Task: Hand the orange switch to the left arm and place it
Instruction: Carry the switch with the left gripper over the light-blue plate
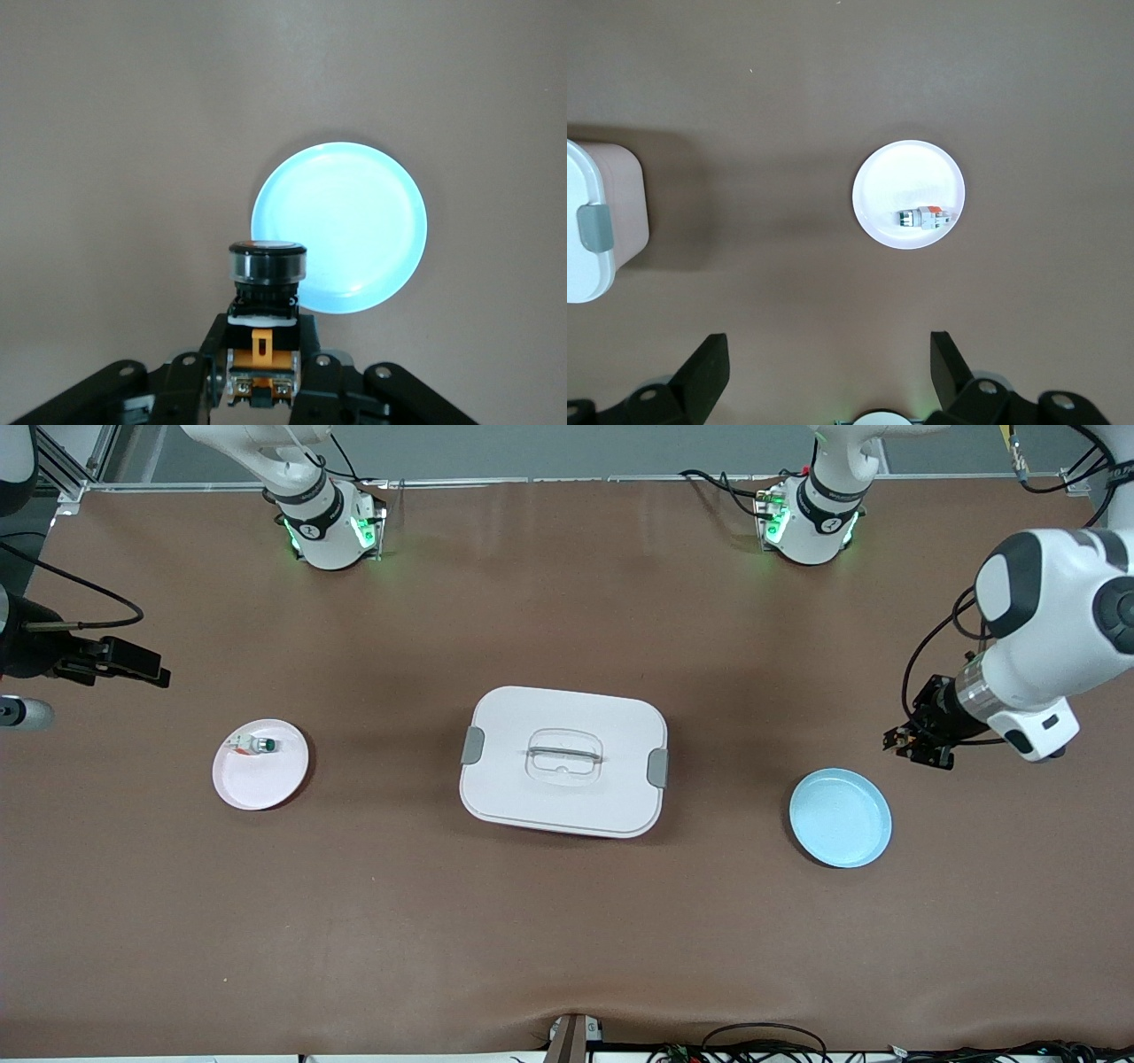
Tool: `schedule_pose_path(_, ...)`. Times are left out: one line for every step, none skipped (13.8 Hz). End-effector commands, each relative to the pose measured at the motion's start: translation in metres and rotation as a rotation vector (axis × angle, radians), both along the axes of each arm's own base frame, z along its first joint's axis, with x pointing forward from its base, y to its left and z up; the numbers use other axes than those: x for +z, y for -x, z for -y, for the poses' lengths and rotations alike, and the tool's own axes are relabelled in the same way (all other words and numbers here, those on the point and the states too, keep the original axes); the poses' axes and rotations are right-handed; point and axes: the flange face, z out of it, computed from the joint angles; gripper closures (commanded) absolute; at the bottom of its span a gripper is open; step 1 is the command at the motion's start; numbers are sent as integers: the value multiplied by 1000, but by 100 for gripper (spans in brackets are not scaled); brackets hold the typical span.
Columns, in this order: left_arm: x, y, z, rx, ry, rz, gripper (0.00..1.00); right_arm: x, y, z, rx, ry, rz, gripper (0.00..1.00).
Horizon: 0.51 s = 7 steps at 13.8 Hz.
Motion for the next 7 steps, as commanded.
schedule_pose_path(-31, -13, 2, 34, -20, 15, 100, 2, 20, 0, -25, -10, 52, 0)
schedule_pose_path(-43, -16, 2, 40, -24, 11, 100, -1, 28, 0, -28, -10, 78, 0)
schedule_pose_path(-54, -19, 2, 42, -31, 11, 100, -3, 28, -3, -21, -11, 83, 0)
schedule_pose_path(-66, -21, 1, 44, -36, 8, 100, -4, 28, -4, -18, -11, 81, 0)
schedule_pose_path(-77, -24, 1, 39, -44, 9, 100, -5, 28, -6, -18, -9, 77, 0)
schedule_pose_path(-88, -27, 1, 42, -48, 17, 100, -6, 28, -7, -16, -8, 70, 0)
schedule_pose_path(-100, -30, 4, 50, -46, 25, 100, -5, 28, -7, -16, -8, 75, 0)
